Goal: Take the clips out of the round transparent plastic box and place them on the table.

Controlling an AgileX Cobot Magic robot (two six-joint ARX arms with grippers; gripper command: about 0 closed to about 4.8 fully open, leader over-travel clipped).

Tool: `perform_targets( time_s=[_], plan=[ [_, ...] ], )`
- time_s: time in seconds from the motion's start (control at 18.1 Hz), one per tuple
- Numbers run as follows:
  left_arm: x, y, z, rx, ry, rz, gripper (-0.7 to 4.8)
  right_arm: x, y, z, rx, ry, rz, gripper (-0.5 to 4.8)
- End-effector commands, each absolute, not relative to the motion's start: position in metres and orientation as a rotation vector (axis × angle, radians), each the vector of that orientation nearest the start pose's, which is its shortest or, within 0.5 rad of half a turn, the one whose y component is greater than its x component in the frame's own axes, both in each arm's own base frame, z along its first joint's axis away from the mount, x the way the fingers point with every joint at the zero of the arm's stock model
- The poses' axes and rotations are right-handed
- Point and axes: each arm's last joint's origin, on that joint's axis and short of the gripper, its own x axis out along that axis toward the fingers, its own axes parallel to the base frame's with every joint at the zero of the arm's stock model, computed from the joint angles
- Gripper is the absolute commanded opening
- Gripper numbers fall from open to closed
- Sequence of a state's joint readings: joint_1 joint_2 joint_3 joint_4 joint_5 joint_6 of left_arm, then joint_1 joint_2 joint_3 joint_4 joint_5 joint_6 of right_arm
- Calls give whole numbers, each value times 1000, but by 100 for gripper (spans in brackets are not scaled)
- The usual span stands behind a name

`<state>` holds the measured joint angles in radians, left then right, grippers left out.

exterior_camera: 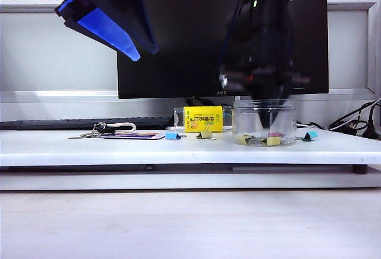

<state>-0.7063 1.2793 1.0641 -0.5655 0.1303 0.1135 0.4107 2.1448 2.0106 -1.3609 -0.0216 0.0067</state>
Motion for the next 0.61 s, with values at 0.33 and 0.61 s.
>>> perform_targets(
  time_s=[0.33,0.61],
  plan=[
    [199,-175,297,331,702,-847,215,381,170,264,-202,1494,405,109],
    [200,-176,298,328,695,-847,215,383,172,264,-182,1473,426,109]
  ],
)
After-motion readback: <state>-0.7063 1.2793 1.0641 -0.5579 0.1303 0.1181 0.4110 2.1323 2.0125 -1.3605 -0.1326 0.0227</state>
